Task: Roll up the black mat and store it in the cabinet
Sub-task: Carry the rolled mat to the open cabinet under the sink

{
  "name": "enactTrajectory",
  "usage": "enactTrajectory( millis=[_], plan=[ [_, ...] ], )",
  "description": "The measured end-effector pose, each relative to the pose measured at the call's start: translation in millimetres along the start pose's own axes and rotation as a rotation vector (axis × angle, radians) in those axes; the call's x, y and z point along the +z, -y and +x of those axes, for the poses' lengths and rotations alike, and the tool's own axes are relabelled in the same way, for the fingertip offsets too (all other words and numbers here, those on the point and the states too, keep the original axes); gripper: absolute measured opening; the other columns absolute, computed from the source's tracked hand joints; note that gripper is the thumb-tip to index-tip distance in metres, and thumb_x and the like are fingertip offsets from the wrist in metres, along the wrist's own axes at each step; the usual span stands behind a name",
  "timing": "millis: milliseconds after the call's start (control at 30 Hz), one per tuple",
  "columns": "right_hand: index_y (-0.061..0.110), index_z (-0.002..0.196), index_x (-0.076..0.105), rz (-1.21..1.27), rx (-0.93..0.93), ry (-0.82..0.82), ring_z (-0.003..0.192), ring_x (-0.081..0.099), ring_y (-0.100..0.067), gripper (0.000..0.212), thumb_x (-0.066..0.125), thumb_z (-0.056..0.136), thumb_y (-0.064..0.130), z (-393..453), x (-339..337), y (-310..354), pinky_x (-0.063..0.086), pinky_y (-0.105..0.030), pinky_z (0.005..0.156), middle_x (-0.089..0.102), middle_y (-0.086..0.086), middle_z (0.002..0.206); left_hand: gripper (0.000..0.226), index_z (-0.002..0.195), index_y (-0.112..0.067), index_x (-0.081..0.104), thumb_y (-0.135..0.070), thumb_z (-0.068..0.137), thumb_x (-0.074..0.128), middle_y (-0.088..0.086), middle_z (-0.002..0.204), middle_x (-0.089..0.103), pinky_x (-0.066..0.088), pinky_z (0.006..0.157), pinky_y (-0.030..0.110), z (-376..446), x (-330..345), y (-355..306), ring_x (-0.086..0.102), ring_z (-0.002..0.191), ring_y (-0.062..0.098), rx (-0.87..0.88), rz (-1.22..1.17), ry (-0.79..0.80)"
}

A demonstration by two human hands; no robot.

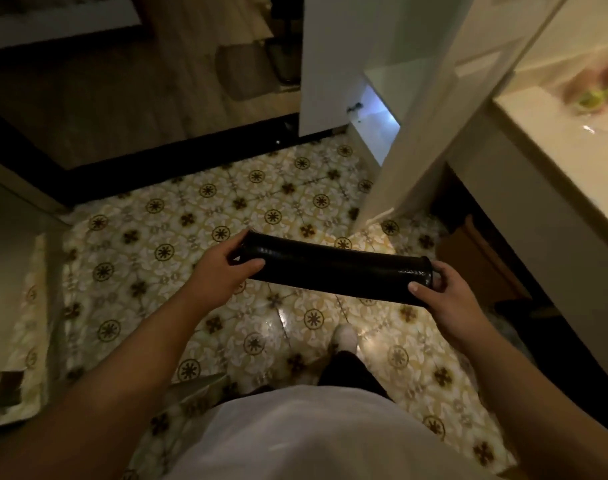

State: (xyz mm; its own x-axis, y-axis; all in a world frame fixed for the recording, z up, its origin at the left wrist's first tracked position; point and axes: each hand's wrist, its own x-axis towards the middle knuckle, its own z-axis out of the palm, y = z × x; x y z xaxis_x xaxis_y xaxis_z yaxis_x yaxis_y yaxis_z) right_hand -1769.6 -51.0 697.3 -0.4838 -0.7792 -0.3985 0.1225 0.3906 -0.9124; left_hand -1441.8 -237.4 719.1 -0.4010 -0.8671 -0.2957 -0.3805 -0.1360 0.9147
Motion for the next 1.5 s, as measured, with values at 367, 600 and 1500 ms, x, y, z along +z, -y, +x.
enactTrajectory(
  millis=[367, 600, 1500],
  plan=[
    [0.029, 0.118, 0.061, -0.114, -0.051, 0.318, 0.094, 0.068, 0.0, 0.044, 0.072, 0.082, 0.006, 228, 8, 79, 0.051, -0.011, 0.07, 0.074, 0.017, 0.1, 0.059, 0.138, -0.027, 0.046, -0.012, 0.085, 0.07, -0.022, 0.115, 0.059, 0.048, 0.078, 0.006, 112, 6, -31, 0.059, 0.097, -0.014, -0.115, -0.055, -0.244],
    [0.04, 0.113, 0.068, -0.191, -0.074, 0.448, 0.099, 0.069, -0.013, 0.037, 0.07, 0.085, 0.016, 334, 50, 127, 0.053, -0.018, 0.072, 0.073, 0.008, 0.109, 0.045, 0.11, -0.048, 0.057, -0.01, 0.088, 0.065, -0.032, 0.094, 0.069, 0.051, 0.069, 0.01, 195, -20, -46, 0.064, 0.088, -0.009, -0.155, -0.094, -0.305],
    [0.023, 0.133, 0.056, 0.121, 0.09, -0.063, 0.119, 0.057, -0.028, 0.053, 0.073, 0.083, 0.023, 696, 87, 216, 0.043, -0.054, 0.104, 0.061, -0.007, 0.13, 0.071, 0.149, -0.022, 0.031, -0.024, 0.088, 0.067, 0.001, 0.134, 0.055, 0.047, 0.102, 0.034, 752, -61, -180, 0.057, 0.116, 0.014, -0.156, 0.248, 0.199]
  ],
)
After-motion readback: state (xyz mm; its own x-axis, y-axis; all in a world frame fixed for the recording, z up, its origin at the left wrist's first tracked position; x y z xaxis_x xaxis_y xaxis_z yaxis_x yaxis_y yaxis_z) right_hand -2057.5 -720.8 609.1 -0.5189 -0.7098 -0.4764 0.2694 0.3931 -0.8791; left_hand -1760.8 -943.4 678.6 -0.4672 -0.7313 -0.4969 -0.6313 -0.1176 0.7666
